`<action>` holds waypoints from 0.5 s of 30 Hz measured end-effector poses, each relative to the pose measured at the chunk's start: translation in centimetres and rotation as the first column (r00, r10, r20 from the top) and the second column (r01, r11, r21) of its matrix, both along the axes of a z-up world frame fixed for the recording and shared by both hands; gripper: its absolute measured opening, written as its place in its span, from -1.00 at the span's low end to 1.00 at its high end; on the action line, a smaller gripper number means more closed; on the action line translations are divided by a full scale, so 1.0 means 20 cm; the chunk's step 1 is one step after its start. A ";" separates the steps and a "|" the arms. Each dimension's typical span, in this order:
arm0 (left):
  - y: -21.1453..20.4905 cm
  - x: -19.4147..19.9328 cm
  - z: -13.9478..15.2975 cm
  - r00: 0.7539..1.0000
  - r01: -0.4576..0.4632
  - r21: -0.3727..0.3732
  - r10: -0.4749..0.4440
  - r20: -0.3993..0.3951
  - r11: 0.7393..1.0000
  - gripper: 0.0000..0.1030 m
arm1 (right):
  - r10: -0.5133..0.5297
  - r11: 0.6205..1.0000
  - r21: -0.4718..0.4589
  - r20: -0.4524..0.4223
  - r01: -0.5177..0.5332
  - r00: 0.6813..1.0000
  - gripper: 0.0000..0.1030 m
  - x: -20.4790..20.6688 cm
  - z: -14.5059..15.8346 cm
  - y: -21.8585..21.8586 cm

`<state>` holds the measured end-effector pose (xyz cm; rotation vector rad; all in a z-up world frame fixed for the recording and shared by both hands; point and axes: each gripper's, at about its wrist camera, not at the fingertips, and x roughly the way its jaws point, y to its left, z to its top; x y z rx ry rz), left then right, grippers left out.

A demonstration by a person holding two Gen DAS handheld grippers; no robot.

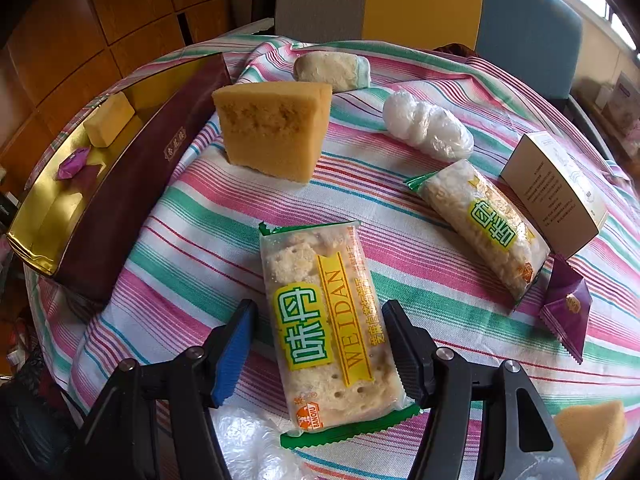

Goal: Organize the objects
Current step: 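Carry the green box into the tray and open the left gripper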

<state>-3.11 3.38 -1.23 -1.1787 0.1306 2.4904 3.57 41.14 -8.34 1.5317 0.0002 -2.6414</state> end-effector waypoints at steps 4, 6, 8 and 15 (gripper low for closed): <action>-0.04 -0.01 -0.05 1.000 -0.019 -0.040 0.020 0.017 0.999 0.44 | -0.001 1.000 0.005 -0.001 0.001 1.000 0.26 0.00 0.00 0.00; -0.02 0.00 -0.06 1.000 -0.004 -0.070 0.004 0.001 0.998 0.44 | -0.001 1.000 0.003 -0.002 0.001 1.000 0.27 0.00 0.00 0.00; -0.01 0.00 -0.07 1.000 0.005 -0.090 -0.006 -0.007 0.996 0.44 | -0.002 1.000 0.003 -0.003 0.002 1.000 0.27 -0.01 0.00 0.00; 0.00 -0.01 -0.13 1.000 0.004 -0.123 -0.002 0.018 0.992 0.44 | -0.002 1.000 0.002 -0.003 0.002 1.000 0.28 -0.01 0.00 0.00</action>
